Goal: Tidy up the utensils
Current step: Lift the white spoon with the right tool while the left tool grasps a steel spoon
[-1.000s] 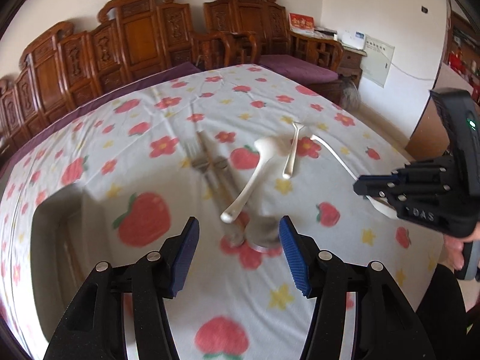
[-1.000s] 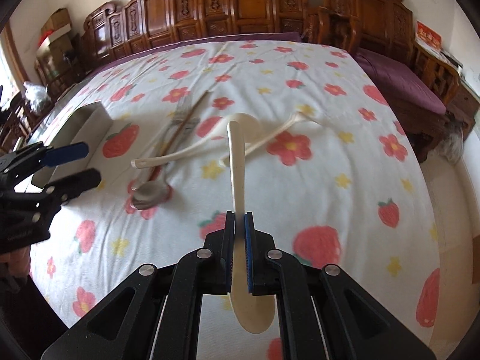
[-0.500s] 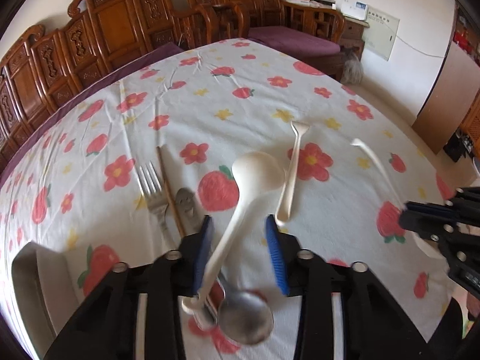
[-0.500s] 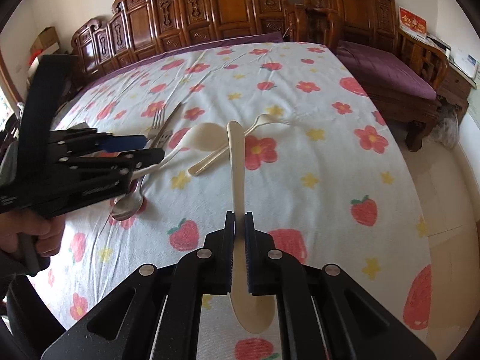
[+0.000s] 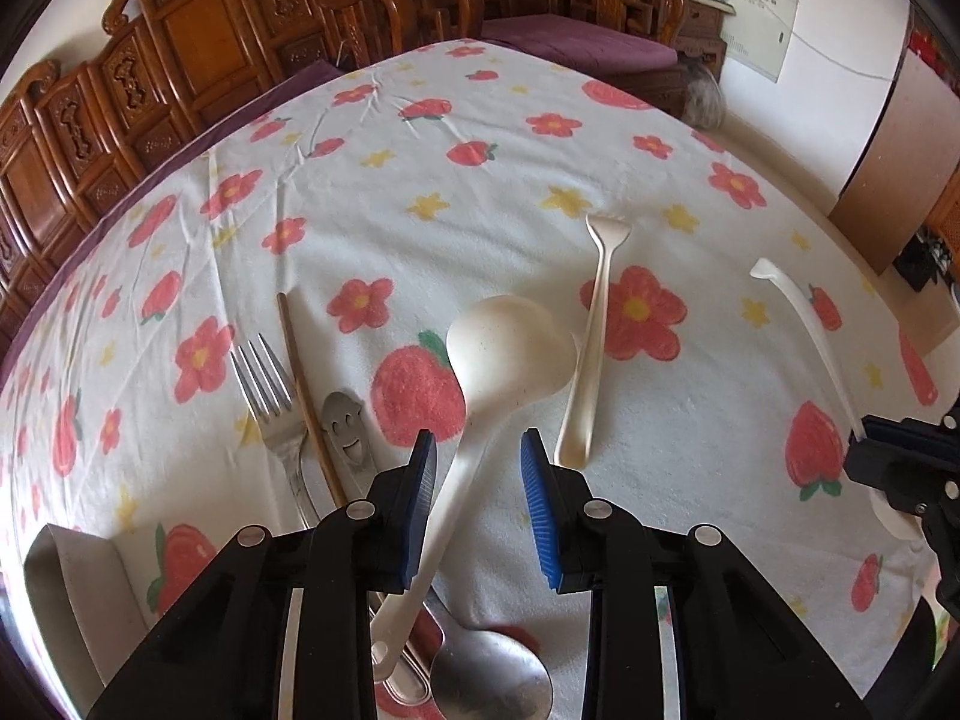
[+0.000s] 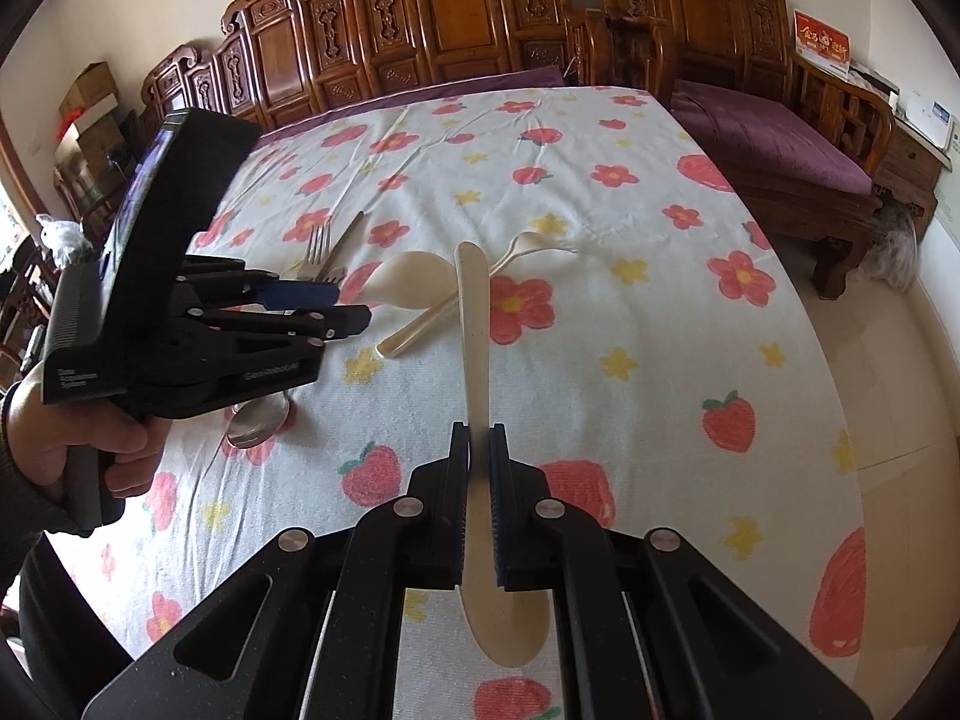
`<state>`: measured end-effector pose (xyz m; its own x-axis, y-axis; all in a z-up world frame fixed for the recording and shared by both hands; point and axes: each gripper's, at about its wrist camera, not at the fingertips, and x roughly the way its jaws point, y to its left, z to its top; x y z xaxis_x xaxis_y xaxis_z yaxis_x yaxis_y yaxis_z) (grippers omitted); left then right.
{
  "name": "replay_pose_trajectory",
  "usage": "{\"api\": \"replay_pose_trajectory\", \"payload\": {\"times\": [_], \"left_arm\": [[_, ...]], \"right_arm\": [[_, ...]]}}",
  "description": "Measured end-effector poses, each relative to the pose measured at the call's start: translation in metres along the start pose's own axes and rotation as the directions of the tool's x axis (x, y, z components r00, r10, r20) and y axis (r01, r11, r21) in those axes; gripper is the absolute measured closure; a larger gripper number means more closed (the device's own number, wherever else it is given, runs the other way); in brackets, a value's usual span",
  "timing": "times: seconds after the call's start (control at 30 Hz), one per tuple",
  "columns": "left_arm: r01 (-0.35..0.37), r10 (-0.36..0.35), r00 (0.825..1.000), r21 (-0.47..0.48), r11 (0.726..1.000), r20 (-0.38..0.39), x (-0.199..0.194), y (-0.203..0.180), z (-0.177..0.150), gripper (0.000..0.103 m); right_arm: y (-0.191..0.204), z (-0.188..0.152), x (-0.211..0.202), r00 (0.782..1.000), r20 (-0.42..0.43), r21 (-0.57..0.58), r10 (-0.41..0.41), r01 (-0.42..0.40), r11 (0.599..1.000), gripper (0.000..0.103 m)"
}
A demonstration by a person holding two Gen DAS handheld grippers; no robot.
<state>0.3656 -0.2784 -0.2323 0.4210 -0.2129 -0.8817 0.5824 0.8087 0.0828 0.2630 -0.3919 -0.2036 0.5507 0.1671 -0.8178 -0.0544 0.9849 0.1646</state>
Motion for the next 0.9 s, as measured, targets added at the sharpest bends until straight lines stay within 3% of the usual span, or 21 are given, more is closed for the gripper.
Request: {"api": "replay_pose_trajectory", "payload": {"times": [0.17,0.27,0.47,0.9], "left_arm": [[-0.036,0.036,0.999,0.015,0.999,-0.018,0.007,-0.003,0.002,0.077],[-0.039,0.039,0.999,0.006,0.999,-0.029,0.01,-0.002,0.002,0.089],[-0.041,0.04,0.999,-0.024,0.999,-0.026,0.005,0.002,0.002,0.098],[-0.061,0.065,0.995,-0.052,0.997,0.072,-0.06,0.009,-0.008,0.1]], "right_arm": [[0.0,0.0,0.0,1.0,-0.001,0.002,-0.002,0.002,1.0,0.095],[0.001,0.0,0.0,1.0,-0.001,0.0,-0.001,0.001,1.0,0.095],[0.002,0.0,0.001,1.0,-0.002,-0.009,-0.002,0.002,1.0,0.095],[0.016,0.006,-0.015,0.999,0.035,-0.023,0.027,-0.026,0.999,0.095]]}}
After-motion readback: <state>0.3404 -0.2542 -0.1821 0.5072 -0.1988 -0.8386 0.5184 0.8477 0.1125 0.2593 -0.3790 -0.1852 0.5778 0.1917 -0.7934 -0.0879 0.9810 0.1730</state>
